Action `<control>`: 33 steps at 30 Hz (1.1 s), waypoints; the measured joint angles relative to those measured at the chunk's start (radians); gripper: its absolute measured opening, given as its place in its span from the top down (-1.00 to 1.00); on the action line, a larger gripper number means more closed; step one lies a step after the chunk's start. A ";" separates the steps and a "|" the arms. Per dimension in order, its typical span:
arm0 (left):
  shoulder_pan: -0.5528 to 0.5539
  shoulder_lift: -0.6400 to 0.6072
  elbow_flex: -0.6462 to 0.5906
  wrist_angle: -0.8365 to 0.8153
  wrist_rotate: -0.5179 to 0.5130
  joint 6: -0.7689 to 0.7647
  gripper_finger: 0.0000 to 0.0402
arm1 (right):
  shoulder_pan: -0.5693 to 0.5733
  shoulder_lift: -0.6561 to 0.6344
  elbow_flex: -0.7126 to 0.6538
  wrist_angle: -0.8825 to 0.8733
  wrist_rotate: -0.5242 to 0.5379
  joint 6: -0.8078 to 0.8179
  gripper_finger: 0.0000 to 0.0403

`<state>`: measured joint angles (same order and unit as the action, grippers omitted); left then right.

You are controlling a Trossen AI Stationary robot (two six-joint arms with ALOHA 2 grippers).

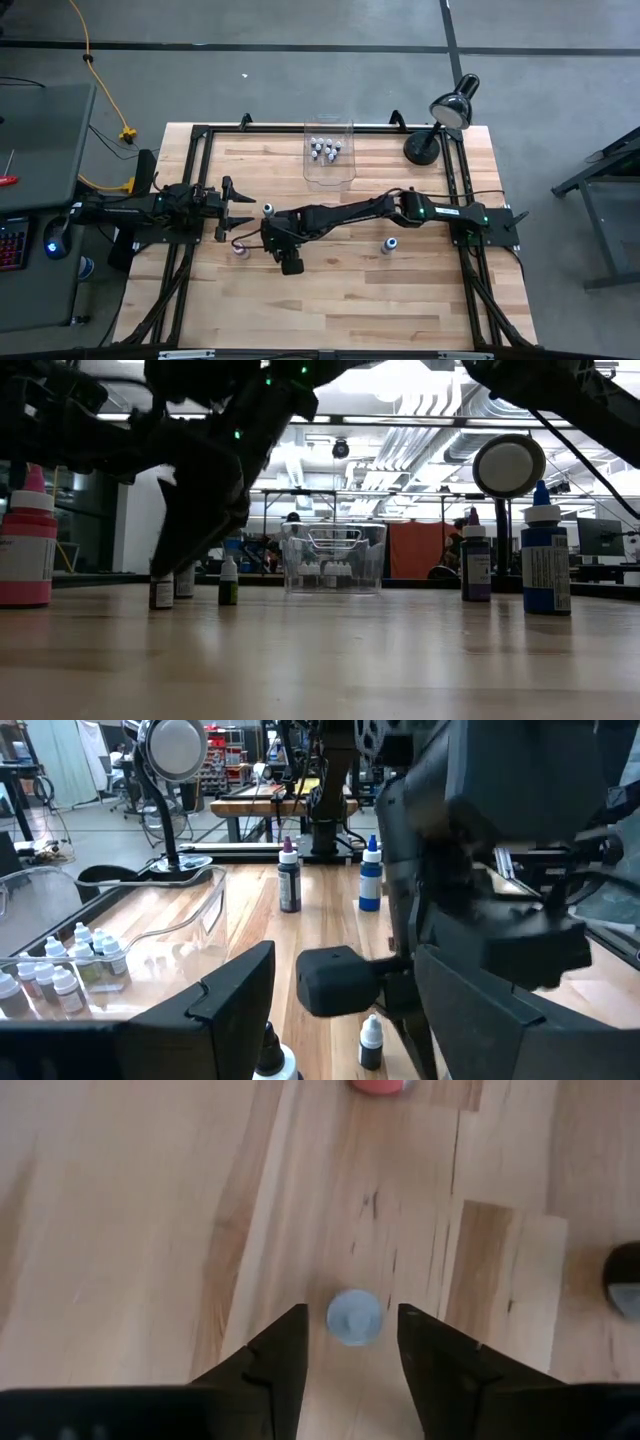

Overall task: Pick & Place food coloring
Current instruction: Put the small food coloring bottle into the transparent bin

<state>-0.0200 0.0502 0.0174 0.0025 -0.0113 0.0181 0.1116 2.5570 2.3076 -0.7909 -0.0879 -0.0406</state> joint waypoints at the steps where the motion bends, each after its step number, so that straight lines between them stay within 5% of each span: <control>1: 0.000 0.000 0.000 0.000 0.000 0.000 -0.19 | 0.000 0.001 -0.001 -0.001 0.000 0.004 0.30; 21: 0.000 0.000 0.000 0.000 0.000 0.000 -0.19 | 0.000 -0.001 0.001 0.008 0.003 0.006 0.73; 33: 0.000 0.000 0.000 0.000 0.000 0.000 -0.19 | 0.002 -0.018 0.001 0.032 -0.020 0.025 0.79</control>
<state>-0.0200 0.0502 0.0172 0.0025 -0.0113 0.0181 0.1133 2.5389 2.3085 -0.7588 -0.1082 -0.0152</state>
